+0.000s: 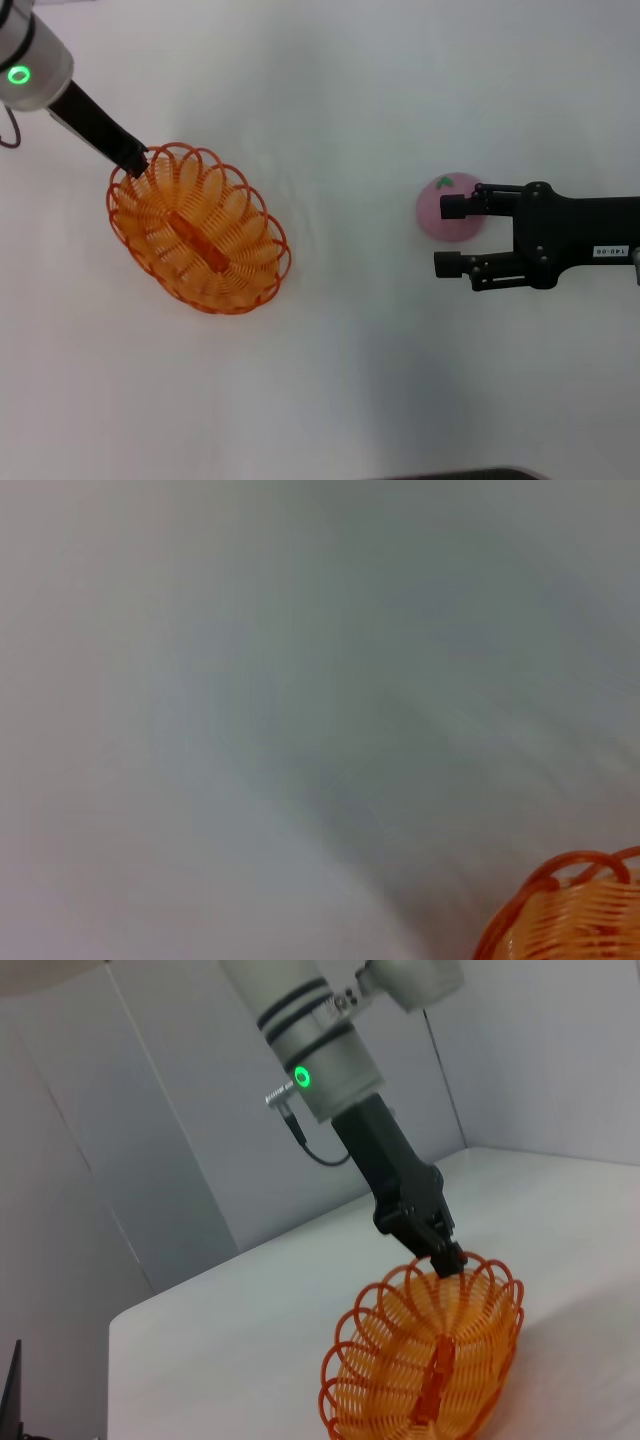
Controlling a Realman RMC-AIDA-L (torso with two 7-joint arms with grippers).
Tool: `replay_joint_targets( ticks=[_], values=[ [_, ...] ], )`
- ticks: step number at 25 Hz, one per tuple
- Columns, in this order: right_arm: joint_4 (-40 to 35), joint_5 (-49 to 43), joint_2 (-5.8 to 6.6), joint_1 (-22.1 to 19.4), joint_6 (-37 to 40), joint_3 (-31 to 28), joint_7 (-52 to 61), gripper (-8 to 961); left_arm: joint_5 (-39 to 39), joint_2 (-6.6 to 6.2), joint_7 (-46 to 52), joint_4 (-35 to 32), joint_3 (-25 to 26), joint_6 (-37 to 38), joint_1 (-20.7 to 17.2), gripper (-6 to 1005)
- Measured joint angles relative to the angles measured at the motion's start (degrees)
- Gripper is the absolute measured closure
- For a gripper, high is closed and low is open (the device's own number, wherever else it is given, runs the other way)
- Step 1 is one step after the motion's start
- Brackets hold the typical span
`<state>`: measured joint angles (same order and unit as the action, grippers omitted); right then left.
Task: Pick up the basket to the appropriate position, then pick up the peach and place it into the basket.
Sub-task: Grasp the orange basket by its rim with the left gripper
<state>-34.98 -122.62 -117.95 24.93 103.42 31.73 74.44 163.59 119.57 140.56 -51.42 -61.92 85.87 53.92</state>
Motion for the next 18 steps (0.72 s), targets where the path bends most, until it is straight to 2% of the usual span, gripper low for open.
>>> replay_joint_targets(
  ticks=[4,9,18],
  values=[
    [0.0,0.14,0.0,0.02,0.67,0.05,-0.03,99,0.0,0.1,0.39,-2.72,1.28,2.62,0.0,927],
    [0.0,0.26,0.13,-0.03,0.85,-0.08,-0.09,98,-0.35,-0.39,-0.13,-5.05,5.61,5.64,0.26,951],
    [0.0,0.28,0.43,-0.07,1.08,-0.17,-0.09,98,-0.58,-0.52,-0.29,-8.1,7.02,8.94,0.26,960]
  ],
)
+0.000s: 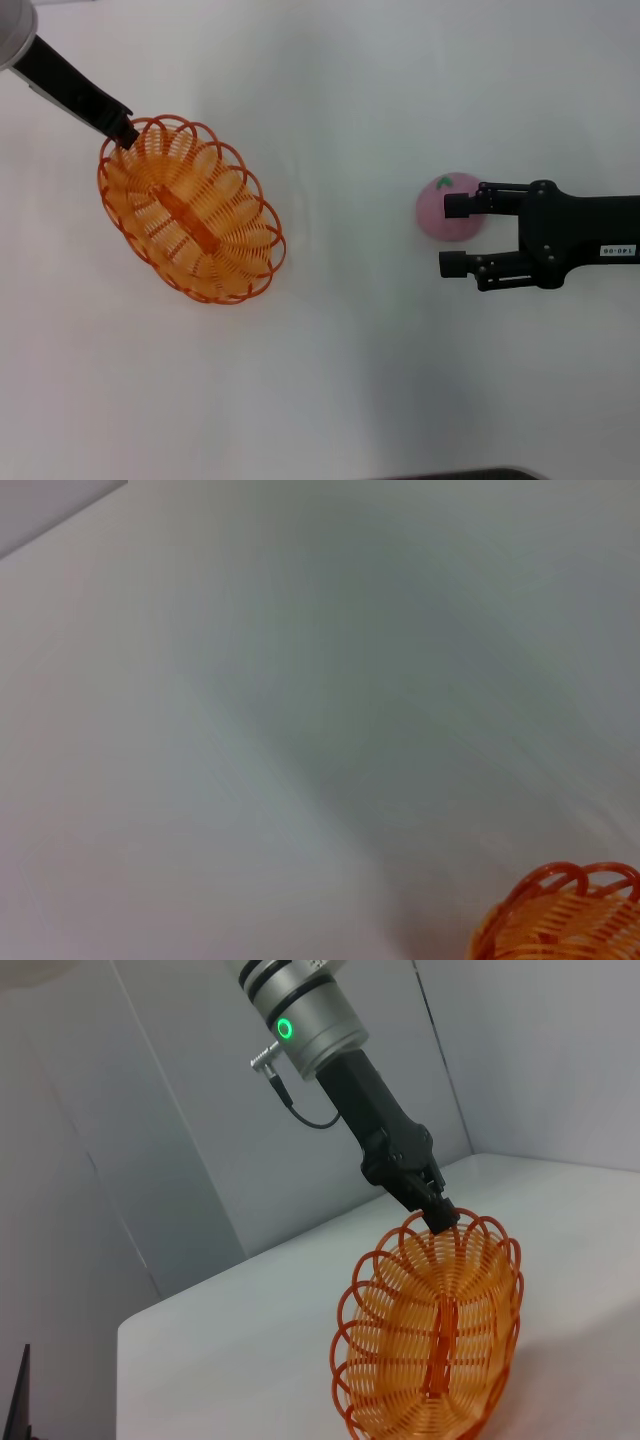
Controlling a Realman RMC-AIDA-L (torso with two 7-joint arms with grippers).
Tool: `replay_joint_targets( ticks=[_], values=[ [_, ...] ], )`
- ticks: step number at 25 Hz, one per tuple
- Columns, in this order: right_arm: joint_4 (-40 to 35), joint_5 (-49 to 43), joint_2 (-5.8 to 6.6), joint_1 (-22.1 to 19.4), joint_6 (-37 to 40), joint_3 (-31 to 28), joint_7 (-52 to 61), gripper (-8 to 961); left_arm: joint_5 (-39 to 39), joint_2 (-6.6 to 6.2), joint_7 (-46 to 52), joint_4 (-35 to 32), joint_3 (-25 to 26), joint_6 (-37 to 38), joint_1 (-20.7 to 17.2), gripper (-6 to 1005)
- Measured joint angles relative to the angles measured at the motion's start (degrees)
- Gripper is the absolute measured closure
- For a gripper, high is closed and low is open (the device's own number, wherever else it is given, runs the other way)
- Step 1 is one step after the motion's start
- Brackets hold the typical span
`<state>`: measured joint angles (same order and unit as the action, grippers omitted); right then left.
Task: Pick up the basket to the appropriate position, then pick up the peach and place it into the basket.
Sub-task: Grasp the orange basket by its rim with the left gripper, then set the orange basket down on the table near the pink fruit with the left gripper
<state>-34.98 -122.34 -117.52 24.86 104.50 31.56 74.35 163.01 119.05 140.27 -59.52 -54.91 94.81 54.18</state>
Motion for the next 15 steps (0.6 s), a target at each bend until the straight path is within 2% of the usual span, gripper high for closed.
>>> replay_joint_targets(
  ticks=[7,15],
  values=[
    [0.0,-0.02,0.2,0.11,0.0,0.08,0.0,98,-0.06,0.47,0.32,-0.24,0.0,0.19,-0.03,960],
    [0.0,-0.19,0.68,0.11,-0.46,-0.05,-0.02,98,-0.07,1.64,3.57,-0.33,0.55,0.01,0.07,960]
  ],
)
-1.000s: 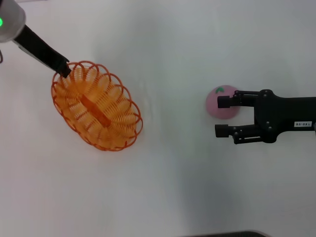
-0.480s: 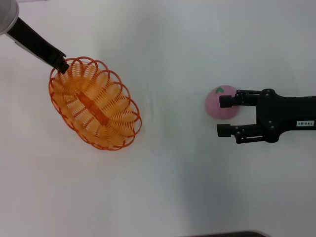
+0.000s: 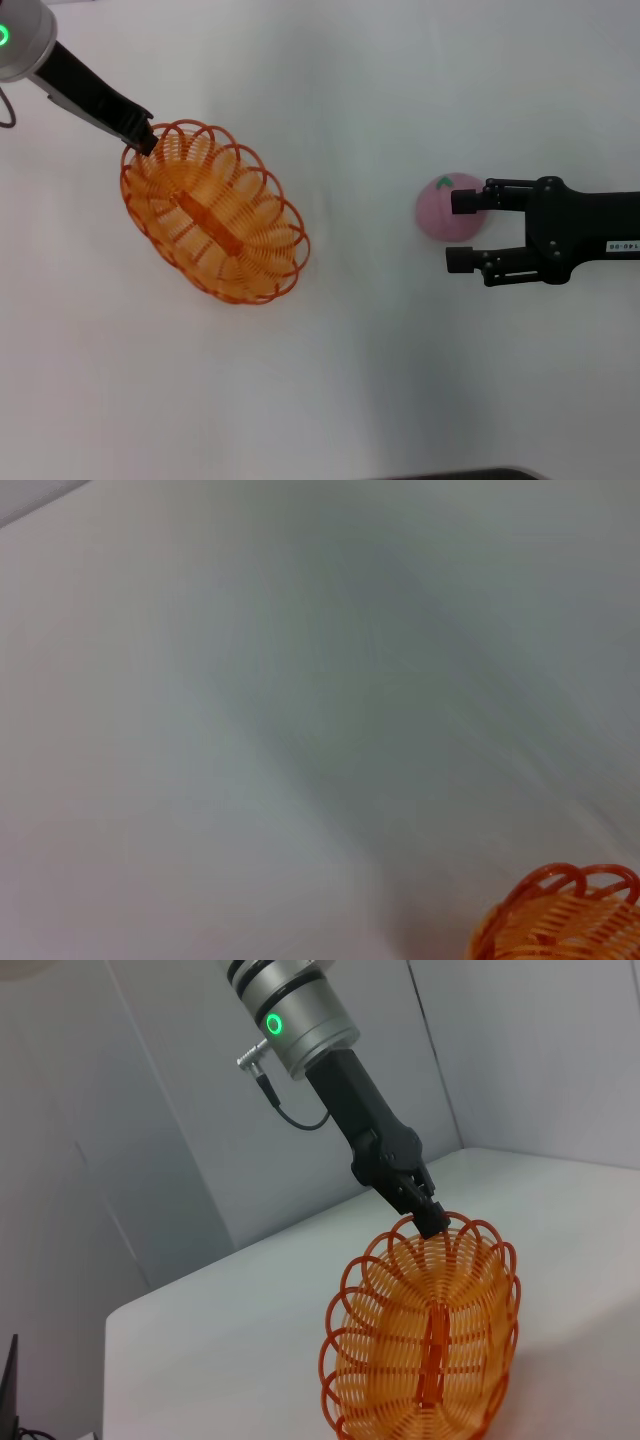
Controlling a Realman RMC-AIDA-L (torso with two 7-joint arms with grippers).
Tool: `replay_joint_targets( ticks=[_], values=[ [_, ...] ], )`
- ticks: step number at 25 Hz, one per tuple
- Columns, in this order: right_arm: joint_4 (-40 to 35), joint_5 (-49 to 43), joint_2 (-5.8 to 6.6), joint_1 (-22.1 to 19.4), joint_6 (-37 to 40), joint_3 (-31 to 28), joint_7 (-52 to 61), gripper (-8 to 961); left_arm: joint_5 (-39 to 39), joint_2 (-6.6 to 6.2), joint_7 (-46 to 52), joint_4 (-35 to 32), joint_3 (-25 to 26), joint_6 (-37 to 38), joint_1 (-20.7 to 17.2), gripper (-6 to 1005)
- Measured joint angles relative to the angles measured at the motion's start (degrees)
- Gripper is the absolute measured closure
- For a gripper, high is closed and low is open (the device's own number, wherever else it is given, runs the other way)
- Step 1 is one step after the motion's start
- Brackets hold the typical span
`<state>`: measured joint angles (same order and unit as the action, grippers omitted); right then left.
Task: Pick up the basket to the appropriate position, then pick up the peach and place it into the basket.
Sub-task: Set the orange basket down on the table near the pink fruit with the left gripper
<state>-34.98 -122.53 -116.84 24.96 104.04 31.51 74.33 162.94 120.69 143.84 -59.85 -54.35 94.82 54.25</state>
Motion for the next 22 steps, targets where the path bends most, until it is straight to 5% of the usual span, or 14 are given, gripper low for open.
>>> replay_joint_targets(
  ticks=[22],
  values=[
    [-2.72,0.37,0.83,0.25,0.3,-0.06,-1.94,99,-0.76,3.16,15.19,1.44,4.79,-6.98,-2.88,961]
  ],
)
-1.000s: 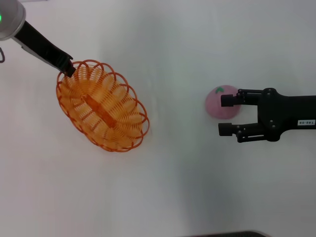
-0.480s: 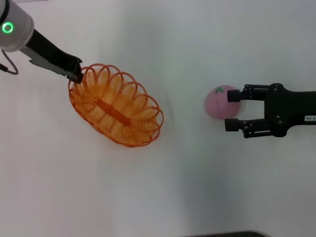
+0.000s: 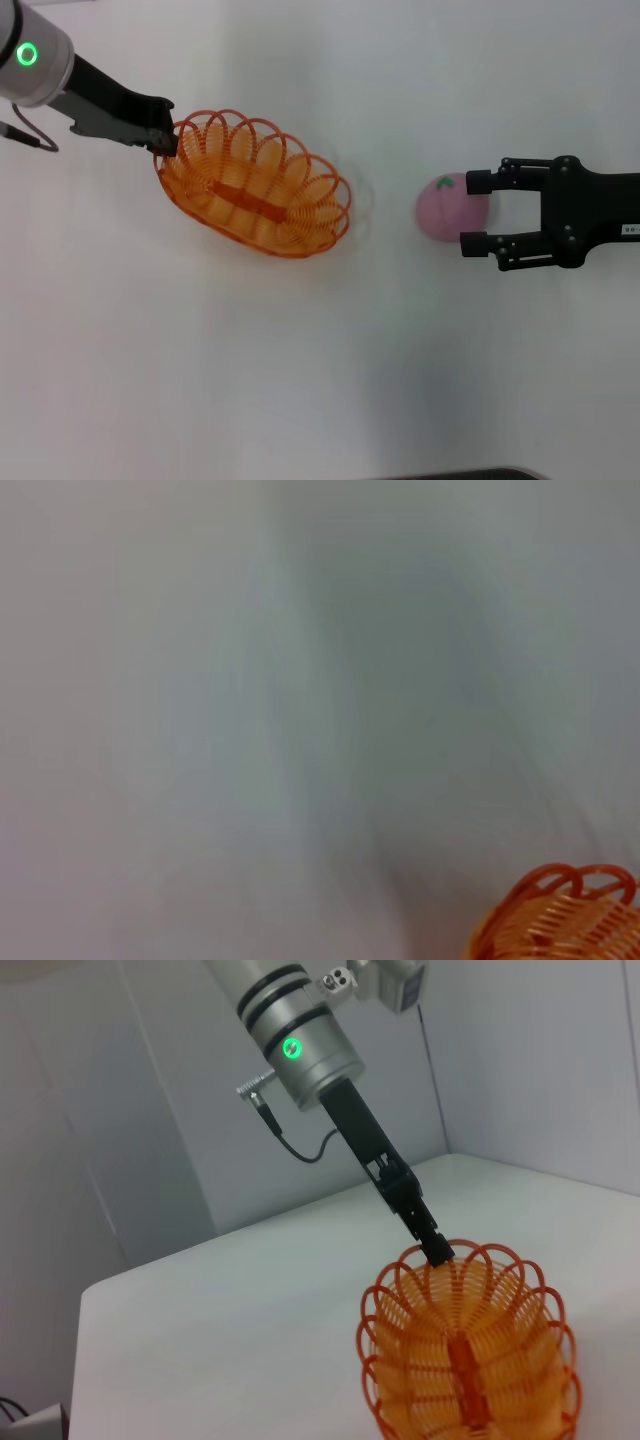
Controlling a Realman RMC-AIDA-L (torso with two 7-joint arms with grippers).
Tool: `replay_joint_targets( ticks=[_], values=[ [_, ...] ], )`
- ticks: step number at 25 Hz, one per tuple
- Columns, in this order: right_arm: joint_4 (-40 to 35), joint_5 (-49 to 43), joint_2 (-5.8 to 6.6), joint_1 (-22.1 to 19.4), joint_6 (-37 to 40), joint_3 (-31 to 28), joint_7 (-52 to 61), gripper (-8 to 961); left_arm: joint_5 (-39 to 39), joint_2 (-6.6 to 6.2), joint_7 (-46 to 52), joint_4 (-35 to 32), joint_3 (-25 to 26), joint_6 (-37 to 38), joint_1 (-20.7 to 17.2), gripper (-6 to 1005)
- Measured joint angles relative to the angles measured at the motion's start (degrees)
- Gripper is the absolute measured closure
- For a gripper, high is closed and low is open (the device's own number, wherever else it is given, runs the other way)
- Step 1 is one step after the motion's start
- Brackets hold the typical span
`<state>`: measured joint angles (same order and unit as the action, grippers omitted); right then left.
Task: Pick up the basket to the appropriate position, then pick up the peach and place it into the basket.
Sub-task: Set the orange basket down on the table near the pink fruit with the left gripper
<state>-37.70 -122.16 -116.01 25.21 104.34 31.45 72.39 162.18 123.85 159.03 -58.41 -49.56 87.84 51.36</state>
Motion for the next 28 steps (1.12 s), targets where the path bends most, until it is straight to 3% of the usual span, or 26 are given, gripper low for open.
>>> replay_joint_targets(
  ticks=[10,28],
  values=[
    [-0.12,-0.35,0.6,1.18,0.56,0.3,-0.43,99,-5.2,0.07,6.63,0.43,0.18,-4.28,-3.8,960],
    [-0.19,-0.37,0.97,1.87,2.43,0.36,-2.6,99,-11.95,0.44,9.52,0.83,0.17,-8.88,-9.24,959]
  ],
)
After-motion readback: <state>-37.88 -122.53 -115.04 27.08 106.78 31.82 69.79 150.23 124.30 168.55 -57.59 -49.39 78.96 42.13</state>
